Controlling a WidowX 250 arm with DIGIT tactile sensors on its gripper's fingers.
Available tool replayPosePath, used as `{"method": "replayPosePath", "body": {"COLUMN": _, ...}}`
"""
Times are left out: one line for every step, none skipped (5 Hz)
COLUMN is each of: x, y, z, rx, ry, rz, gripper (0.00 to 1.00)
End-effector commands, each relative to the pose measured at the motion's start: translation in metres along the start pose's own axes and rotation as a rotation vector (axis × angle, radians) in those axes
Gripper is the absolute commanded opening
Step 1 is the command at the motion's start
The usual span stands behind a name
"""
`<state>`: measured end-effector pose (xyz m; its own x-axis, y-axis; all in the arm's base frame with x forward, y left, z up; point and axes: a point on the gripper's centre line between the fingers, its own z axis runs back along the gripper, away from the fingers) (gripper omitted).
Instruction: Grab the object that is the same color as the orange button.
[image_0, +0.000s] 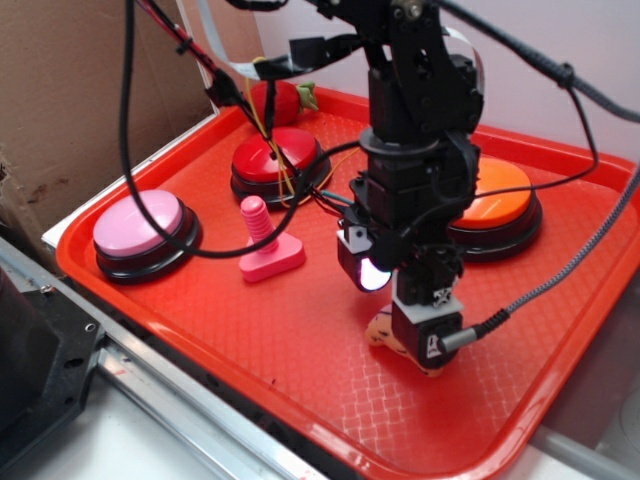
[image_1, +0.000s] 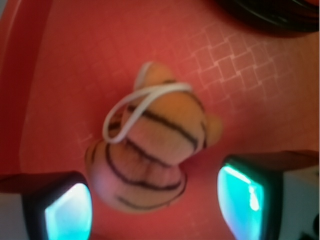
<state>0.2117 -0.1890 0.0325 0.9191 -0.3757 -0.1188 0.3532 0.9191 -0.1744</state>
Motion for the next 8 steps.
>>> {"method": "replayPosePath", "body": {"x": 0.015, "y": -0.005, "z": -0.008, "rx": -0.065, "ry": -0.015, "rz": -0.048, "gripper": 0.0}}
{"method": "replayPosePath", "body": {"x": 0.009, "y": -0.003, "z": -0.012, "rx": -0.044, "ry": 0.022, "rz": -0.054, "gripper": 0.0}}
{"method": "replayPosePath", "body": {"x": -0.018, "y": 0.0, "z": 0.01, "rx": 0.012, "ry": 0.013, "rz": -0.055, "gripper": 0.0}}
{"method": "replayPosePath", "body": {"x": -0.061, "y": 0.003, "z": 0.056, "rx": 0.068, "ry": -0.015, "rz": -0.064, "gripper": 0.0}}
{"method": "replayPosePath", "body": {"x": -0.117, "y": 0.006, "z": 0.096, "rx": 0.101, "ry": -0.128, "rz": -0.006, "gripper": 0.0}}
{"method": "replayPosePath", "body": {"x": -0.157, "y": 0.009, "z": 0.141, "rx": 0.118, "ry": -0.174, "rz": 0.094, "gripper": 0.0}}
{"method": "replayPosePath", "body": {"x": -0.181, "y": 0.015, "z": 0.189, "rx": 0.13, "ry": -0.217, "rz": 0.143, "gripper": 0.0}}
{"method": "replayPosePath", "body": {"x": -0.192, "y": 0.016, "z": 0.224, "rx": 0.16, "ry": -0.193, "rz": 0.18, "gripper": 0.0}}
